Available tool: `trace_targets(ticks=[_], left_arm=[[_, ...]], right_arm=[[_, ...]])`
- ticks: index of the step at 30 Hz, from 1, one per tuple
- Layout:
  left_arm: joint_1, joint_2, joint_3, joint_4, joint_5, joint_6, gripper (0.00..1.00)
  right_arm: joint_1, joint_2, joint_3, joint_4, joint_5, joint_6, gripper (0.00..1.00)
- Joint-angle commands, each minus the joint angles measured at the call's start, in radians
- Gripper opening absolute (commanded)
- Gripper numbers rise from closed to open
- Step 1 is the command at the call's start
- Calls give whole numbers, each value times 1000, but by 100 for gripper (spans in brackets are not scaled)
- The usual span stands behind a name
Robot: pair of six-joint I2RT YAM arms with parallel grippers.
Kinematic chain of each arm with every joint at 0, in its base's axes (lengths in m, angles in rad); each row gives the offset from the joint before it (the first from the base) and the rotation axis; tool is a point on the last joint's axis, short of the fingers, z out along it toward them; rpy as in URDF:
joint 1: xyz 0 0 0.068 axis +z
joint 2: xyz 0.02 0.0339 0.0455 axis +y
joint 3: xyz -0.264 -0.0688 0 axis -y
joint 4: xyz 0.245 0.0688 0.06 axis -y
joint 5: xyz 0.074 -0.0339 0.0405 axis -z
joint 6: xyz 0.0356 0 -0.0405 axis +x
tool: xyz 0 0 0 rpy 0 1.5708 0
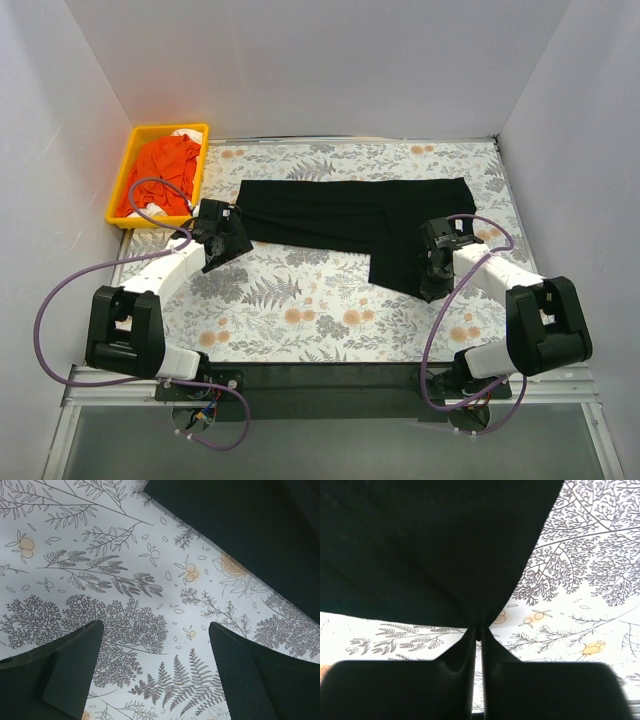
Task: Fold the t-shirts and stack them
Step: Fold the tshirt
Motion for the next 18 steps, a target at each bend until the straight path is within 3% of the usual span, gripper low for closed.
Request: trace_targets(ticks=[1, 3, 11, 18], left_arm=[[-7, -46, -9, 26, 5, 2, 79], [-7, -45, -10, 26, 5, 7, 79], [-9, -53, -20, 29, 13, 20, 79], [-9, -45, -10, 27, 45, 11, 78]], right_arm=[[24, 62, -20, 61, 37, 20, 7], [24, 66, -1, 56, 37, 17, 1], [22, 85, 253, 16, 133, -65, 1], [2, 287, 589, 22, 234, -174, 1]])
